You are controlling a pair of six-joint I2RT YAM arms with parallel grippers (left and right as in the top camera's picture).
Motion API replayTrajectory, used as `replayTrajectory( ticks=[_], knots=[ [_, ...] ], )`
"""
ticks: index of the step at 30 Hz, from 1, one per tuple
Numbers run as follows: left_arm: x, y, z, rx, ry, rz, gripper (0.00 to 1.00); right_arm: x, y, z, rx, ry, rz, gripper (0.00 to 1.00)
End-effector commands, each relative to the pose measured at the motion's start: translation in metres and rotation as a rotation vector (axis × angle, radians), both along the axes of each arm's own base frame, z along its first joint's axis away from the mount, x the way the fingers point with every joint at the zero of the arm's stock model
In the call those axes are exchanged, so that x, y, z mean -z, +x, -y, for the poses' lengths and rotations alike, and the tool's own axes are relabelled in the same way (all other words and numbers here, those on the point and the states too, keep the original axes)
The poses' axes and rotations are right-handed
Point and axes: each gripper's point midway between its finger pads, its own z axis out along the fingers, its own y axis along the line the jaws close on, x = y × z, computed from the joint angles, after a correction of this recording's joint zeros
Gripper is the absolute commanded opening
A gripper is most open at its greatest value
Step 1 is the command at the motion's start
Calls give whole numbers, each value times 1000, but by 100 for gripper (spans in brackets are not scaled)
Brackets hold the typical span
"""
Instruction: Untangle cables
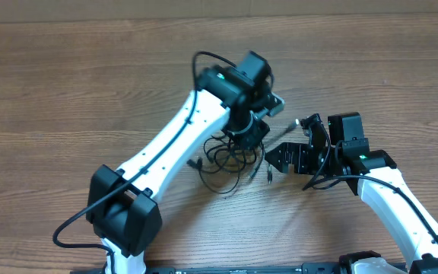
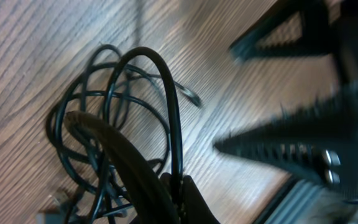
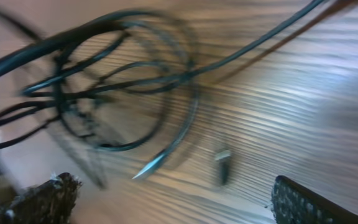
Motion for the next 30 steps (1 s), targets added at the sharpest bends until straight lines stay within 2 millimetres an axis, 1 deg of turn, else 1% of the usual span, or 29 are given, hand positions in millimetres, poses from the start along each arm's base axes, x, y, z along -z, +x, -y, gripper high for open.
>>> replayTrajectory(
  ticks=[1, 6, 9, 12, 18, 22, 24, 26, 27, 28, 29, 30],
  knots=[
    [-31, -6, 11, 10, -185, -71, 4, -22, -2, -19, -27, 160, -17, 100],
    [-50, -12, 13, 51, -341, -151, 4, -29, 9, -21, 14, 189, 0, 100],
    [-67, -21, 14, 129, -463, -177, 4, -33, 13, -21, 12, 193, 26, 99],
    [-88, -26, 14, 194, -611, -193, 4, -32, 15, -20, 20, 186, 32, 95],
    [-130, -27, 5, 252, -885, -194, 4, -32, 16, -20, 22, 184, 36, 93],
    [-145, -25, -3, 232, -975, -206, 4, -31, 17, -19, 29, 174, 39, 89],
    [-148, -24, -6, 213, -988, -222, 4, -28, 20, -15, 49, 146, 44, 83],
    [-148, -24, -7, 205, -987, -229, 4, -23, 23, -9, 76, 109, 48, 68],
    [-147, -25, -8, 201, -981, -233, 4, -19, 25, -4, 107, 81, 38, 56],
    [-147, -24, -9, 196, -977, -236, 4, -12, 28, 5, 170, 39, 12, 47],
    [-145, -24, -10, 193, -964, -236, 4, -5, 29, 15, 233, -7, -13, 35],
    [-140, -23, -13, 187, -936, -232, 4, 3, 29, 26, 295, -59, -40, 25]
  ],
)
